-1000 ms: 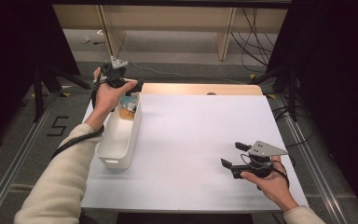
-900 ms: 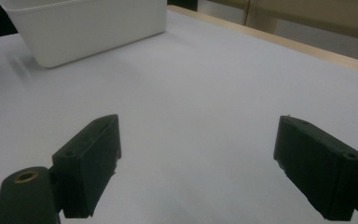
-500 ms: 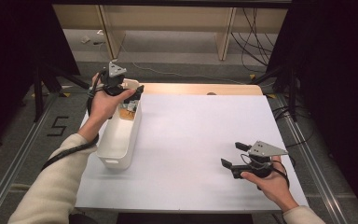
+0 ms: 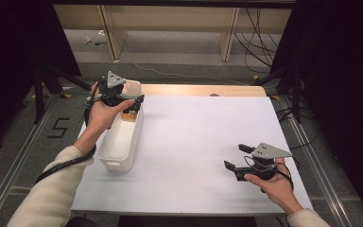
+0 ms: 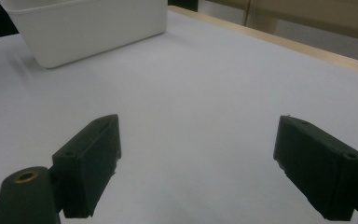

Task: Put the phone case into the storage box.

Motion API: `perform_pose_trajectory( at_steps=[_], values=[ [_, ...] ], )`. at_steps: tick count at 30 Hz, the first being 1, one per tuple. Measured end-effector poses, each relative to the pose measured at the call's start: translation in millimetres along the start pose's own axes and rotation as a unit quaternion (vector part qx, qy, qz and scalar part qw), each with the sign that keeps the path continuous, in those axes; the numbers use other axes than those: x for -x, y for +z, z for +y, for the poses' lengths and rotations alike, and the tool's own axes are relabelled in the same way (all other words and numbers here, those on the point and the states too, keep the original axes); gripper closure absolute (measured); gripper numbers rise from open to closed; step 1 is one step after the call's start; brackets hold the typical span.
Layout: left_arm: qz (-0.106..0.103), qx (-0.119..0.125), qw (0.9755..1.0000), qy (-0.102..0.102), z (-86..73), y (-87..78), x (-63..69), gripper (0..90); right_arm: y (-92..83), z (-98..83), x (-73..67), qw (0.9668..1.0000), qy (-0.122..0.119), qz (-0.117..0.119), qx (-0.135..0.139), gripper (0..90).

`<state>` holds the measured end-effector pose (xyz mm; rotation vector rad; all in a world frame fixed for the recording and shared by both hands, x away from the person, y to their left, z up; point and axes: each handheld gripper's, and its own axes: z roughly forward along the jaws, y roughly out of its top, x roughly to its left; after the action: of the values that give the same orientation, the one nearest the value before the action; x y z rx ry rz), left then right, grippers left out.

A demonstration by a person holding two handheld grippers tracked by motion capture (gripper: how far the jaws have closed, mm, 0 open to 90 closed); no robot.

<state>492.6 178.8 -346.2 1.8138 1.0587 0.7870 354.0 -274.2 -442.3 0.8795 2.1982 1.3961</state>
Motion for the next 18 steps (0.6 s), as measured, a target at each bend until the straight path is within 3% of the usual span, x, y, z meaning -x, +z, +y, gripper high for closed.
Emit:
perform_pose_trajectory(
  at_steps=[18],
  values=[
    [-0.016, 0.003, 0.9999, -0.001, -14.8, -14.6, 9.0, 0.8, 0.1, 0.0, -0.1, 1.0, -0.001, 0.001, 0.0, 15.7]
  ],
)
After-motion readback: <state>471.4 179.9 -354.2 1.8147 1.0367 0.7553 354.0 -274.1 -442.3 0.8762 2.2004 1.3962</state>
